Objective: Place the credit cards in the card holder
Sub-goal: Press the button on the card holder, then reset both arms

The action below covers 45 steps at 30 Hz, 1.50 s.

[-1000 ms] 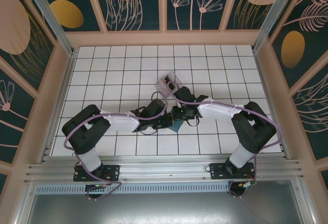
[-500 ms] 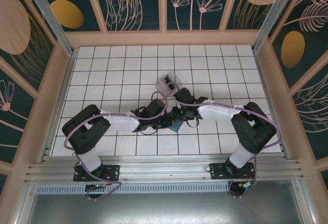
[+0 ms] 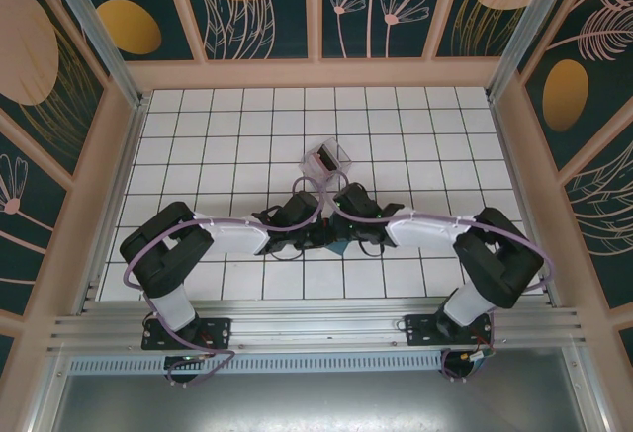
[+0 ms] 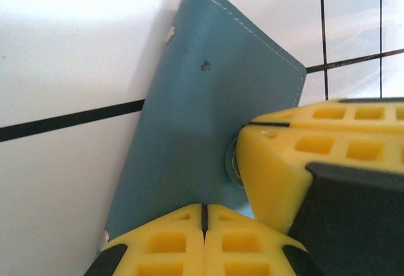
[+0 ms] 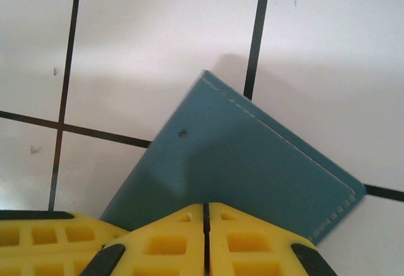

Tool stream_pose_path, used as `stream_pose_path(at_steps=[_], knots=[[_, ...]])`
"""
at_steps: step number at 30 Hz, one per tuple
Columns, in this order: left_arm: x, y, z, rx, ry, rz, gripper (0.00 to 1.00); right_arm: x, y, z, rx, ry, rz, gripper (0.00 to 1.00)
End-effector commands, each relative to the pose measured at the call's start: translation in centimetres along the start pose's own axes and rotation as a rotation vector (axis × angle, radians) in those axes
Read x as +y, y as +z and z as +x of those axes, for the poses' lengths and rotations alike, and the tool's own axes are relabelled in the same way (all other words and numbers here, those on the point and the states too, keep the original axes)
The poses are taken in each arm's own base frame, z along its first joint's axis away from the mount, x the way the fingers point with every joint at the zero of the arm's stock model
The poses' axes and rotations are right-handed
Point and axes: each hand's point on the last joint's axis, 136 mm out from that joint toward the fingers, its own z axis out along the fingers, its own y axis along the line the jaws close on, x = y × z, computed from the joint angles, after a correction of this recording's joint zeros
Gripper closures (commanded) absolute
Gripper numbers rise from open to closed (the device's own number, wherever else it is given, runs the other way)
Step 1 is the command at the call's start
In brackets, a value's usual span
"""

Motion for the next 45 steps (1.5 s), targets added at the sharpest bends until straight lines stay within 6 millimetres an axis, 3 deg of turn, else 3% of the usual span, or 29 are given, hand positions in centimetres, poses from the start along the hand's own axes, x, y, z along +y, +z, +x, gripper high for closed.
stream_pose_path(at_steps=[1,5,8,12,17,25,28,31,33,35,37,39,41,45], knots=[[4.5,1.4,3.6,0.111,-0.015,-0.136,1.00,-4.7,0.5,10.9,0.290,-0.018,0.136,0.90],[4.3,1.7,3.4,0.090,-0.018,-0.105,1.00,-6.3,1.0,12.7,0.241,-0.015,0.166,0.90],[4.6,2.4,3.6,0.093,-0.008,-0.100,1.00,-5.9,1.0,11.6,0.178,-0.065,0.228,0.90],[4.5,3.1,4.2,0.111,-0.012,-0.047,1.00,-6.0,1.6,12.9,0.172,-0.018,0.217,0.90],[2.9,2.2,3.6,0.096,0.031,0.007,1.00,-7.0,1.7,15.3,0.145,-0.038,0.263,0.92],[-0.4,-0.4,0.9,0.053,0.124,0.097,1.00,-5.0,1.3,14.2,0.067,-0.090,0.333,0.93],[-1.2,-2.0,-0.7,0.007,0.172,0.080,0.98,-3.7,0.5,11.5,0.005,-0.086,0.353,0.91],[-1.8,-3.6,-2.8,-0.043,0.180,0.088,0.91,-1.1,-0.6,6.8,-0.058,-0.066,0.271,0.87],[-2.5,-5.0,-4.5,-0.093,0.182,0.100,0.87,0.8,-2.4,3.1,-0.113,-0.058,0.204,0.82],[-2.9,-6.5,-6.2,-0.147,0.188,0.093,0.77,1.8,-4.2,0.6,-0.136,-0.050,0.161,0.79],[-3.0,-8.0,-7.9,-0.203,0.197,0.070,0.74,2.3,-5.8,-0.3,-0.137,-0.045,0.127,0.78],[-2.5,-9.6,-9.4,-0.265,0.202,0.023,0.69,2.7,-6.6,0.5,-0.097,-0.034,0.066,0.75],[-1.4,-11.1,-10.4,-0.327,0.191,-0.026,0.67,2.9,-6.9,2.6,-0.034,-0.005,-0.015,0.73],[2.5,-14.5,-11.7,-0.459,0.120,-0.125,0.58,1.6,-7.1,6.4,0.049,0.080,-0.104,0.67]])
